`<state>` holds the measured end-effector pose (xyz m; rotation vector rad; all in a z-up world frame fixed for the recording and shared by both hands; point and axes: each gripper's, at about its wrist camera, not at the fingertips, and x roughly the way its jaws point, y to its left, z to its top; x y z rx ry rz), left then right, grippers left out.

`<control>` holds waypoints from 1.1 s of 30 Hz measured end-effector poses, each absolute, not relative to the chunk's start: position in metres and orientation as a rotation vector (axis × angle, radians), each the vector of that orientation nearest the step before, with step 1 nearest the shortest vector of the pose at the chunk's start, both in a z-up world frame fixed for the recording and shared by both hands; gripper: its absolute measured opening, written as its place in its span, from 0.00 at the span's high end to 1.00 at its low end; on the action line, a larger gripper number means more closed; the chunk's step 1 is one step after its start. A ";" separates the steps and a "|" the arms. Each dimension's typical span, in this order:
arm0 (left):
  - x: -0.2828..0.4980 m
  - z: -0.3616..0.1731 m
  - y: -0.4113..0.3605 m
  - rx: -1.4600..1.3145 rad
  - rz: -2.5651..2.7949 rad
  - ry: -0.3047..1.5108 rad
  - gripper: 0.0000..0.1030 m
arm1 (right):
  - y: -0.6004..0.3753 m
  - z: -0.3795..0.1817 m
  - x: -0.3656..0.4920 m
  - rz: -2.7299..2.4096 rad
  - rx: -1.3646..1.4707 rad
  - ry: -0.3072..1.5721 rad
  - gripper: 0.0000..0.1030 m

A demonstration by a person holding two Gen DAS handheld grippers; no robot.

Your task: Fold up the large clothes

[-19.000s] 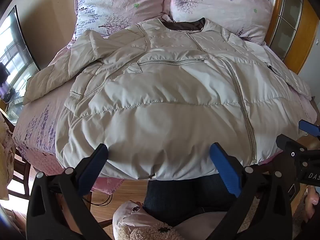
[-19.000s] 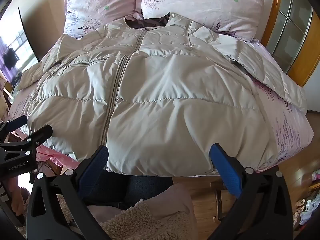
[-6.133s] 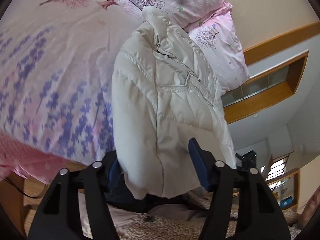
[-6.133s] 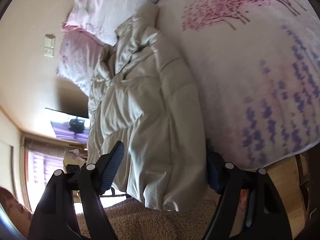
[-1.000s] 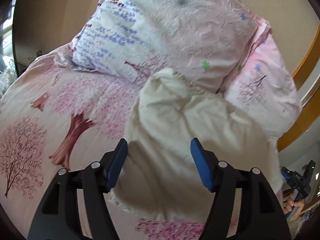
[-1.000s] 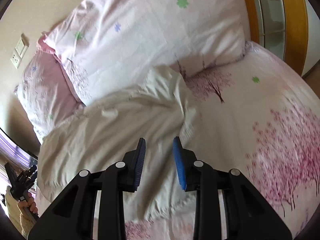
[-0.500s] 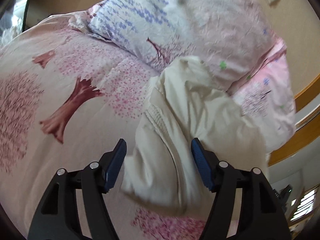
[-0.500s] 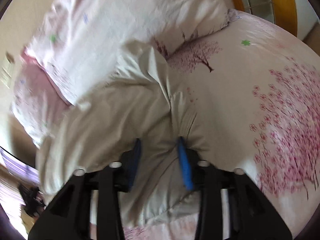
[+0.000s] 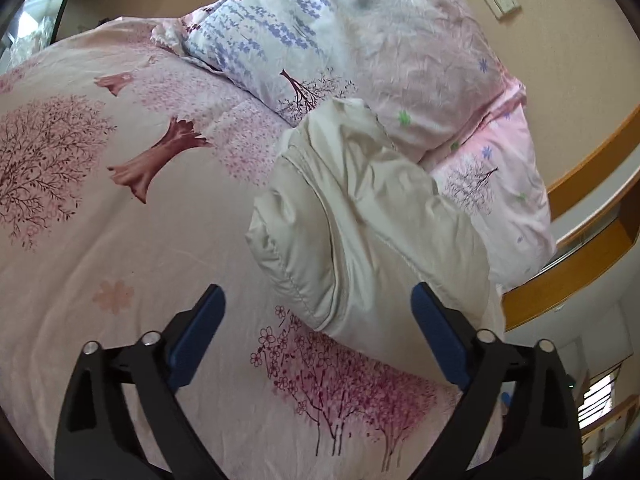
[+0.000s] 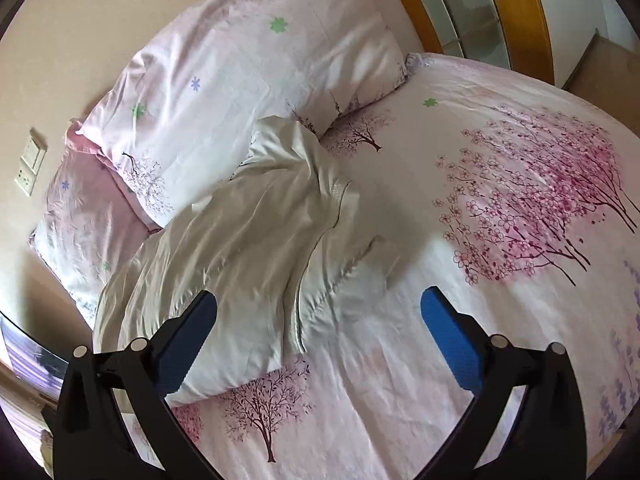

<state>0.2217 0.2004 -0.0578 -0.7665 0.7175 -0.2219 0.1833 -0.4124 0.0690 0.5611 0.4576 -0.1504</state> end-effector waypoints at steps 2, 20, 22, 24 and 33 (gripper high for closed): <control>0.221 -0.058 0.196 -0.741 -0.207 0.724 0.04 | -0.416 0.064 0.182 -0.131 0.611 0.473 0.01; 0.244 -0.060 0.181 -0.809 -0.176 0.763 0.05 | -0.449 0.018 0.215 -0.018 1.089 0.531 0.11; 0.247 -0.060 0.181 -0.822 -0.173 0.759 0.05 | -0.449 0.015 0.221 -0.011 1.112 0.535 0.19; 0.251 -0.062 0.182 -0.844 -0.170 0.754 0.05 | -0.448 0.012 0.226 0.009 1.125 0.538 0.23; 0.265 -0.080 0.182 -0.975 -0.200 0.784 0.15 | -0.442 0.012 0.229 0.040 1.118 0.514 0.27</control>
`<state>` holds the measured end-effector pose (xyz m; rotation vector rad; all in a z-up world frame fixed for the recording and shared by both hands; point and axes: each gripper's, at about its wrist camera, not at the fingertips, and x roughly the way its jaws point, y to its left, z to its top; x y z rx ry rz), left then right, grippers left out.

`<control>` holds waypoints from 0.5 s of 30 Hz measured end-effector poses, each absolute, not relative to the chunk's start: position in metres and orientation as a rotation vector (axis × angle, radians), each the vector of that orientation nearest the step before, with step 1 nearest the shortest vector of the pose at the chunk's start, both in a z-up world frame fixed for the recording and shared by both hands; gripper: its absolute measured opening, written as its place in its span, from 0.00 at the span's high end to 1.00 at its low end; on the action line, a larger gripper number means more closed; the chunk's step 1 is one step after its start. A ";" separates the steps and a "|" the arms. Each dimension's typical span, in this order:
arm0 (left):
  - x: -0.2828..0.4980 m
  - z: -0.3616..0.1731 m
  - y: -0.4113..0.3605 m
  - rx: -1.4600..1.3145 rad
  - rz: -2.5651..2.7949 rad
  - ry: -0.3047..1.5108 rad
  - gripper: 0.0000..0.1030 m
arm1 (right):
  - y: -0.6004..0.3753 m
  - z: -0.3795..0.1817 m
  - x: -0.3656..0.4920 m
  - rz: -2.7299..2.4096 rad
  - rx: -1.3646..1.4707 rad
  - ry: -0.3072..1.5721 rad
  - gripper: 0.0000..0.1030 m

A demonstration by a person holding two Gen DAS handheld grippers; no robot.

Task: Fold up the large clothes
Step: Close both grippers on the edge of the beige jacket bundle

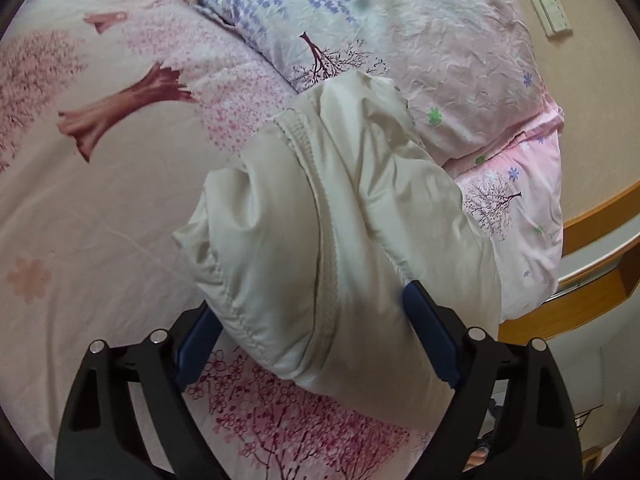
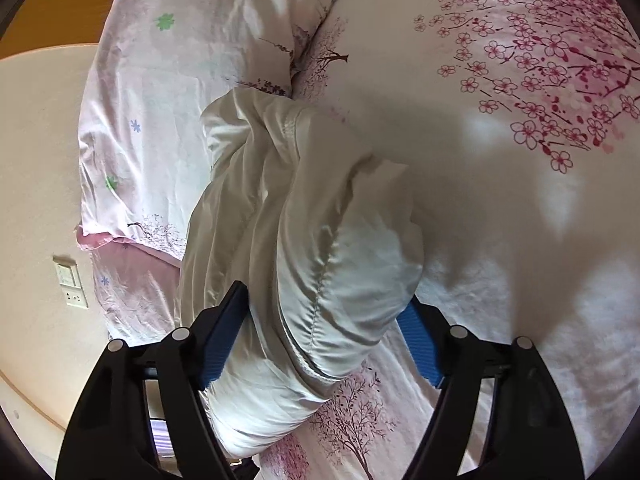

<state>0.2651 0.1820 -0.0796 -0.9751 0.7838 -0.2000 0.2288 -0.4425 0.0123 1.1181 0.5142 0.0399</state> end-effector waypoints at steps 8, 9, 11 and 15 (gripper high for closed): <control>0.267 -0.086 0.191 -1.083 -0.202 0.746 0.27 | -0.444 0.011 0.233 0.052 1.111 0.504 0.32; 0.267 -0.088 0.194 -1.099 -0.200 0.741 0.30 | -0.444 0.011 0.233 0.054 1.111 0.503 0.34; 0.268 -0.090 0.198 -1.131 -0.199 0.730 0.35 | -0.445 0.009 0.233 0.060 1.121 0.492 0.39; 0.269 -0.095 0.203 -1.173 -0.215 0.709 0.57 | -0.445 0.009 0.233 0.082 1.114 0.476 0.54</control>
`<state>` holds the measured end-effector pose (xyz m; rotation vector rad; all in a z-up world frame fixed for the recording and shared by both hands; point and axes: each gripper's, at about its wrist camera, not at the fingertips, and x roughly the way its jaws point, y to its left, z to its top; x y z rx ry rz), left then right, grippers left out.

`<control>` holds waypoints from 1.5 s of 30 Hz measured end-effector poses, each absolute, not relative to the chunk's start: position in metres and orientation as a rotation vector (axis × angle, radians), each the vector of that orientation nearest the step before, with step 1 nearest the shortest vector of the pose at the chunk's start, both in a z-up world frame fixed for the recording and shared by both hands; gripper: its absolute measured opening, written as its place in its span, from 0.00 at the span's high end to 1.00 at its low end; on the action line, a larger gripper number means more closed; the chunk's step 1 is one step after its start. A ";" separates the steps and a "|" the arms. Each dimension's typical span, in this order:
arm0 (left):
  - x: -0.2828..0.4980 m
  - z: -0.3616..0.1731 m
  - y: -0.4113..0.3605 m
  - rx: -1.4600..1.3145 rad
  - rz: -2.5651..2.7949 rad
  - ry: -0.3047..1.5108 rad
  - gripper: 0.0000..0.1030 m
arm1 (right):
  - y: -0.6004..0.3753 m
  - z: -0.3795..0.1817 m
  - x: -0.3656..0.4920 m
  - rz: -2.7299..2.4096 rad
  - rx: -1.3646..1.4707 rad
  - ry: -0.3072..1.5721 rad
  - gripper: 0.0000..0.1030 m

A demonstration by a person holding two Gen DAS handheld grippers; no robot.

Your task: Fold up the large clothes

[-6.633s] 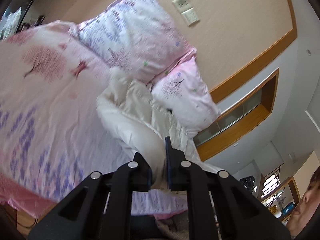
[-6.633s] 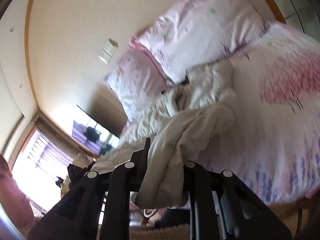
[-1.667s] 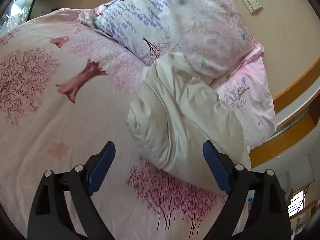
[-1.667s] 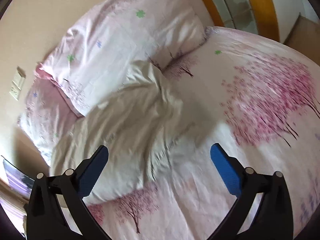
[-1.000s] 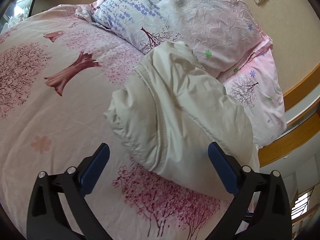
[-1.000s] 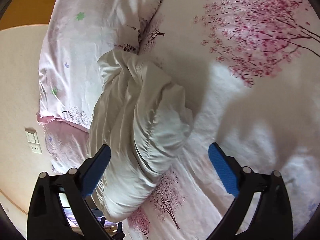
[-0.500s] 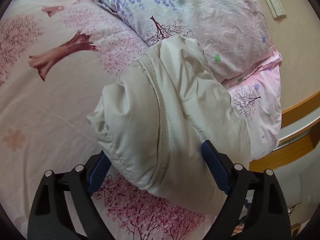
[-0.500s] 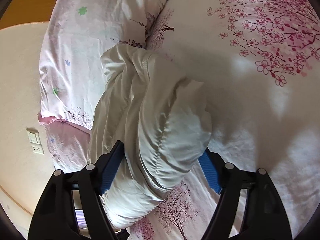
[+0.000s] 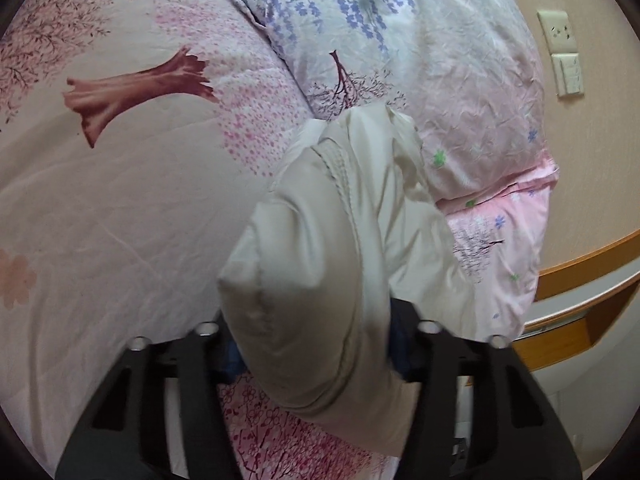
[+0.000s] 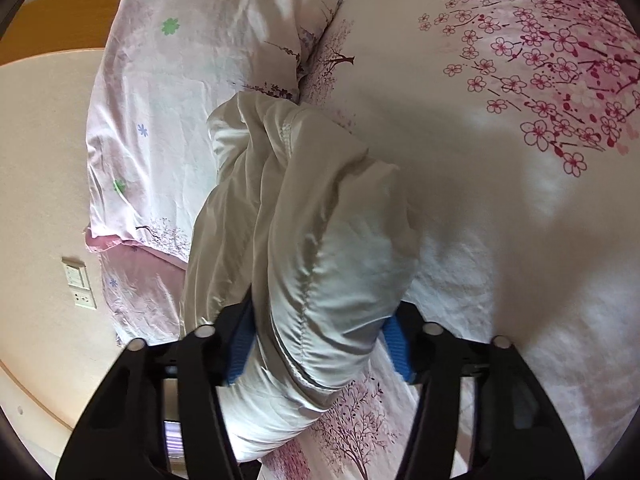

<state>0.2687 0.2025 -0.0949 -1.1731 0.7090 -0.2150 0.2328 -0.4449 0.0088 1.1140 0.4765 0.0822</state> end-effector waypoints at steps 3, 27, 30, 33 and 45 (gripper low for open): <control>0.267 -0.090 0.203 -1.153 -0.235 0.696 0.71 | -0.440 0.018 0.229 0.103 1.074 0.452 0.64; 0.096 -0.071 0.274 -1.186 -0.196 0.570 0.77 | -0.363 0.012 0.137 0.376 0.750 0.597 0.69; 0.094 -0.081 0.273 -1.187 -0.169 0.590 0.69 | -0.369 0.007 0.129 0.322 0.737 0.614 0.56; 0.096 -0.086 0.273 -1.202 -0.151 0.597 0.53 | -0.379 0.019 0.113 0.173 0.688 0.531 0.35; 0.094 -0.083 0.269 -1.171 -0.120 0.557 0.39 | -0.194 0.098 0.135 0.341 -0.010 0.379 0.47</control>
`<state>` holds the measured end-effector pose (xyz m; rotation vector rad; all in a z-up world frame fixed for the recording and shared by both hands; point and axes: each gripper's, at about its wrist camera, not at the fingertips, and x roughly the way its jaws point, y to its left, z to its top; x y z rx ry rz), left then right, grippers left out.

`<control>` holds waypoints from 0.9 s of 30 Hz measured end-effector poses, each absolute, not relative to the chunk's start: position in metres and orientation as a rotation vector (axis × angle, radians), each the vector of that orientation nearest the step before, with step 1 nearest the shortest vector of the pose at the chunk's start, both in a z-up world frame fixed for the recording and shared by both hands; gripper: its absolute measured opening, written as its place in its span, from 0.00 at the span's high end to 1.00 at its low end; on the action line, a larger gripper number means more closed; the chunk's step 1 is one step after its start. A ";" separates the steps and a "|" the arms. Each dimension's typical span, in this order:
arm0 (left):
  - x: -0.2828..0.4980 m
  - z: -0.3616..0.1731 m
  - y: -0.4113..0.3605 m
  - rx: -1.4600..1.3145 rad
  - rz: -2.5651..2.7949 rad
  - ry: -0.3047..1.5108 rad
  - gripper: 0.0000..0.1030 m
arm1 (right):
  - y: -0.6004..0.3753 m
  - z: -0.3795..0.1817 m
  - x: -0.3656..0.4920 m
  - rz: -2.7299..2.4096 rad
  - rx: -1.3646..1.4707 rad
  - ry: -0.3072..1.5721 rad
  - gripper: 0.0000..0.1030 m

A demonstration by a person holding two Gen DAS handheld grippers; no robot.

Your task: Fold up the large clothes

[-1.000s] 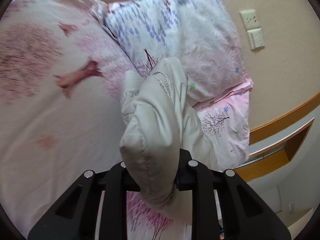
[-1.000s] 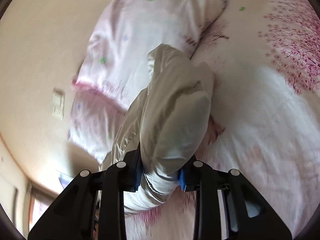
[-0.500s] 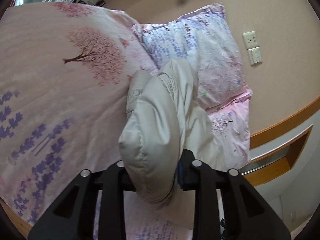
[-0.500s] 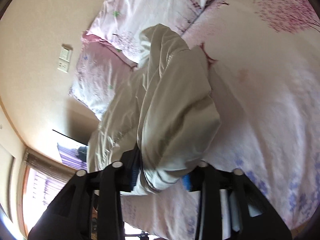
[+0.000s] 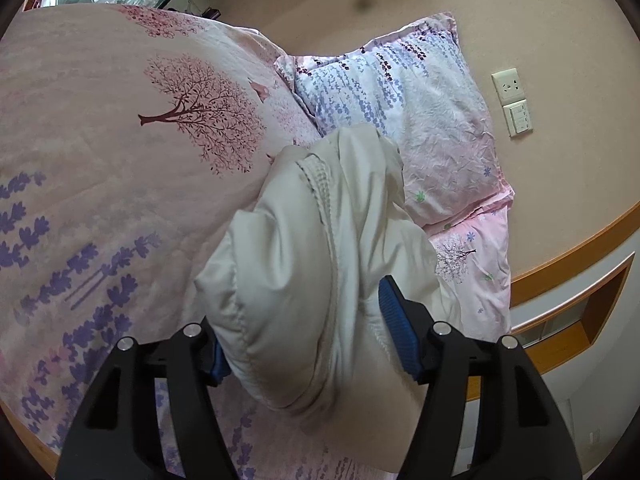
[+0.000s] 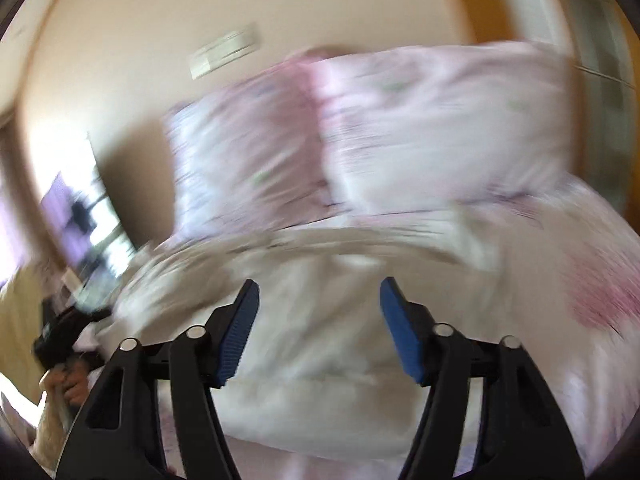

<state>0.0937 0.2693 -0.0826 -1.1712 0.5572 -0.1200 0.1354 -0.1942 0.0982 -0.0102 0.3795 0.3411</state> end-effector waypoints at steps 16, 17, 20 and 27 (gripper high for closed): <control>0.100 -0.079 0.269 -1.147 -0.113 0.526 0.61 | -0.093 0.031 0.220 0.388 -0.094 0.803 0.75; 0.100 -0.075 0.269 -1.133 -0.119 0.518 0.63 | -0.094 0.030 0.222 0.385 -0.090 0.814 0.75; 0.100 -0.057 0.266 -1.079 -0.145 0.488 0.68 | -0.095 0.027 0.227 0.374 -0.088 0.844 0.75; 0.099 -0.010 0.246 -0.964 -0.239 0.387 0.69 | -0.096 0.021 0.241 0.365 -0.072 0.883 0.75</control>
